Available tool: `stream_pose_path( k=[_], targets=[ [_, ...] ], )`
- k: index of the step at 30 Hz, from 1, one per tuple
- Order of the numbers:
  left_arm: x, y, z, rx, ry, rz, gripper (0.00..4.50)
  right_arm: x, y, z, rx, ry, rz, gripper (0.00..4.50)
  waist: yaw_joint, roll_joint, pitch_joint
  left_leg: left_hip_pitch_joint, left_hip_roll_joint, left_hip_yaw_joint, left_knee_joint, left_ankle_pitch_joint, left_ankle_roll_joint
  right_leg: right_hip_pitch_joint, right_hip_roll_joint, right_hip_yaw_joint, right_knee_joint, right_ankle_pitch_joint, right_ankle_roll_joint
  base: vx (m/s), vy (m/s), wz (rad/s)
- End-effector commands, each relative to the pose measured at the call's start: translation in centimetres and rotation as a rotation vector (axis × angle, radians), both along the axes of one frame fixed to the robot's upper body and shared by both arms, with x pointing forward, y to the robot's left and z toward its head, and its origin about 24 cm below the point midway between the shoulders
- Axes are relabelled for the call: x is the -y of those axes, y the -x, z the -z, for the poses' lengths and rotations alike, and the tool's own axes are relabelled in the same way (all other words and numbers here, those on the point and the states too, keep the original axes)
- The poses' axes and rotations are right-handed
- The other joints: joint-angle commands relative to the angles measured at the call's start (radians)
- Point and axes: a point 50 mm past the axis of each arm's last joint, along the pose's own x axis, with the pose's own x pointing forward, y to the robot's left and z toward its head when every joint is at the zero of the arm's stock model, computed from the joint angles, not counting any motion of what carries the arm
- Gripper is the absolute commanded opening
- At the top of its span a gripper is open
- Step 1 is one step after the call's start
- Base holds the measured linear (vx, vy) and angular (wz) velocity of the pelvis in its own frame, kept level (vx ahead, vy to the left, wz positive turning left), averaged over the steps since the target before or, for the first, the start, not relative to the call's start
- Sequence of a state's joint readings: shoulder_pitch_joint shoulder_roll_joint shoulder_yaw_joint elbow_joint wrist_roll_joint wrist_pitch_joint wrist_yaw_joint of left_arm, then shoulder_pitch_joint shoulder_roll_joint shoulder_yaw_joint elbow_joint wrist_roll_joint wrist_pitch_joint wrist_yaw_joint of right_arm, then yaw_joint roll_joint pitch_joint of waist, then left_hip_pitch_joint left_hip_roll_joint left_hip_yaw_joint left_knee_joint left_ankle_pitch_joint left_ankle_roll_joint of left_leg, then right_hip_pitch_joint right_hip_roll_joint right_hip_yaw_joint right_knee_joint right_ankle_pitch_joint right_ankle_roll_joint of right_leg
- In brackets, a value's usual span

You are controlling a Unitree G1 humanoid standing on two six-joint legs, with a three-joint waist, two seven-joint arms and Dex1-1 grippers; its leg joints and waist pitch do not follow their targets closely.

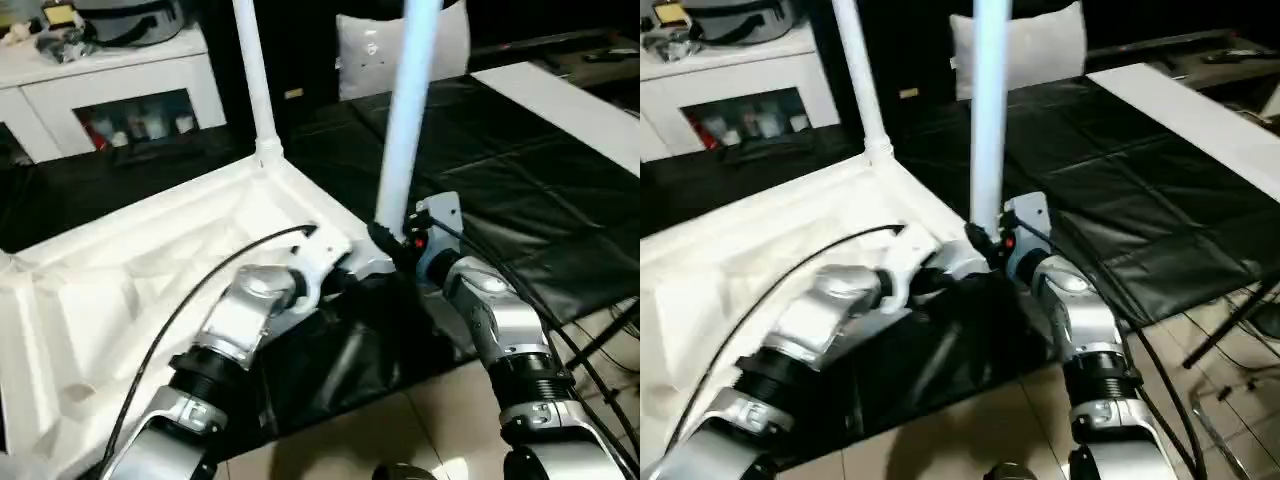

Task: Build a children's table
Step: Rotate leg to tighten

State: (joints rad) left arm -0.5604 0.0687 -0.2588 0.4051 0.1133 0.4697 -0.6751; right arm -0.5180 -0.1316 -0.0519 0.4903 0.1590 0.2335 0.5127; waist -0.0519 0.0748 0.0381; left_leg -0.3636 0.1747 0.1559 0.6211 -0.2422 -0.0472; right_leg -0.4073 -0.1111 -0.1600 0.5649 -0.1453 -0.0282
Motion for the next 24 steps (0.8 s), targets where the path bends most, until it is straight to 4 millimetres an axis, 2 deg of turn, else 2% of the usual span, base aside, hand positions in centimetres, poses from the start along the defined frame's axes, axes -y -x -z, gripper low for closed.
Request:
stream_pose_path(
  k=[1, 2, 5, 8, 11, 12, 13, 15, 19, 21, 22, 23, 24],
  targets=[
    [0.5, -0.3, -1.2, 0.069, -0.005, 0.030, 0.00, -0.9, 0.6, 0.7, -0.045, -0.019, -0.083, 3.10, 0.012, -0.017, -0.074, -0.018, 0.044, -0.019, -0.060, 0.031, 0.191, 0.076, -0.056, 0.055, -0.045, -0.167, -0.193, 0.000, 0.000, 0.00],
    [0.3, -0.3, -1.1, 0.075, -0.015, 0.039, 0.00, -0.5, 0.8, 0.6, -0.037, -0.022, -0.115, 3.24, 0.019, -0.017, -0.073, -0.017, 0.046, -0.017, -0.059, 0.034, 0.206, 0.075, -0.055, 0.055, -0.045, -0.170, -0.196, 0.000, 0.000, 0.00],
    [-0.2, -0.3, -0.9, 0.080, -0.020, 0.070, 0.00, 1.0, 1.4, 0.2, -0.008, -0.010, -0.180, 3.51, 0.031, -0.019, -0.070, -0.014, 0.047, -0.014, -0.059, 0.016, 0.210, 0.074, -0.055, 0.056, -0.051, -0.205, -0.183, 0.000, 0.000, 0.00],
    [-0.8, -0.2, -0.6, 0.072, -0.025, 0.136, 0.00, 2.7, 2.3, -0.4, 0.026, 0.038, -0.290, 3.72, 0.048, -0.019, -0.067, -0.011, 0.048, -0.012, -0.061, -0.015, 0.190, 0.070, -0.054, 0.057, -0.056, -0.252, -0.170, 0.000, 0.000, 0.00],
    [-1.3, -0.1, -0.4, 0.066, -0.045, 0.209, 0.00, 3.7, 3.0, -0.8, 0.031, 0.066, -0.376, 4.03, 0.055, -0.018, -0.067, -0.011, 0.050, -0.014, -0.064, -0.032, 0.176, 0.071, -0.055, 0.059, -0.054, -0.266, -0.166, 0.000, 0.000, 0.00],
    [-1.7, 0.0, -0.3, 0.058, -0.064, 0.235, 0.00, 4.1, 3.3, -1.1, 0.023, 0.074, -0.421, 4.03, 0.057, -0.019, -0.066, -0.009, 0.050, -0.013, -0.064, -0.042, 0.171, 0.070, -0.055, 0.060, -0.057, -0.273, -0.165, 0.000, 0.000, 0.00],
    [-1.7, 0.0, -0.3, 0.058, -0.064, 0.235, 0.00, 4.1, 3.3, -1.1, 0.023, 0.074, -0.421, 4.03, 0.060, -0.015, -0.065, -0.009, 0.049, -0.013, -0.065, -0.048, 0.170, 0.071, -0.054, 0.059, -0.058, -0.281, -0.162, 0.000, 0.000, 0.00],
    [-2.9, 0.4, 0.1, 0.030, -0.127, 0.373, 0.00, 5.2, 4.2, -1.8, -0.003, 0.112, -0.559, 4.03, 0.068, -0.016, -0.067, -0.007, 0.050, -0.016, -0.066, -0.061, 0.163, 0.072, -0.053, 0.060, -0.057, -0.285, -0.160, 0.000, 0.000, 0.00],
    [-3.4, 0.9, 0.2, 0.014, -0.157, 0.483, 0.00, 5.7, 4.4, -2.0, -0.013, 0.131, -0.625, 4.03, 0.074, -0.016, -0.066, -0.007, 0.051, -0.013, -0.066, -0.068, 0.157, 0.070, -0.056, 0.062, -0.056, -0.288, -0.165, 0.000, 0.000, 0.00],
    [-3.9, 1.4, 0.3, 0.000, -0.174, 0.588, 0.00, 6.0, 4.5, -2.2, -0.017, 0.149, -0.669, 4.03, 0.082, -0.017, -0.064, -0.004, 0.053, -0.011, -0.068, -0.079, 0.140, 0.067, -0.056, 0.064, -0.057, -0.313, -0.162, 0.000, 0.000, 0.00],
    [-4.1, 1.7, 0.4, -0.010, -0.180, 0.637, 0.00, 6.2, 4.5, -2.2, -0.018, 0.159, -0.688, 4.03, 0.091, -0.018, -0.065, -0.001, 0.054, -0.010, -0.069, -0.088, 0.132, 0.065, -0.057, 0.065, -0.059, -0.328, -0.159, 0.000, 0.000, 0.00],
    [-4.3, 2.0, 0.4, -0.021, -0.192, 0.687, 0.00, 6.2, 4.5, -2.3, -0.021, 0.167, -0.715, 4.03, 0.092, -0.018, -0.064, -0.003, 0.054, -0.010, -0.071, -0.087, 0.130, 0.066, -0.057, 0.065, -0.057, -0.327, -0.160, 0.000, 0.000, 0.00],
    [-4.4, 2.1, 0.4, -0.028, -0.201, 0.718, 0.00, 6.1, 4.5, -2.4, -0.025, 0.169, -0.737, 4.03, 0.097, -0.016, -0.064, 0.001, 0.057, -0.010, -0.071, -0.088, 0.123, 0.064, -0.056, 0.066, -0.055, -0.319, -0.162, 0.000, 0.000, 0.00]
  ],
)
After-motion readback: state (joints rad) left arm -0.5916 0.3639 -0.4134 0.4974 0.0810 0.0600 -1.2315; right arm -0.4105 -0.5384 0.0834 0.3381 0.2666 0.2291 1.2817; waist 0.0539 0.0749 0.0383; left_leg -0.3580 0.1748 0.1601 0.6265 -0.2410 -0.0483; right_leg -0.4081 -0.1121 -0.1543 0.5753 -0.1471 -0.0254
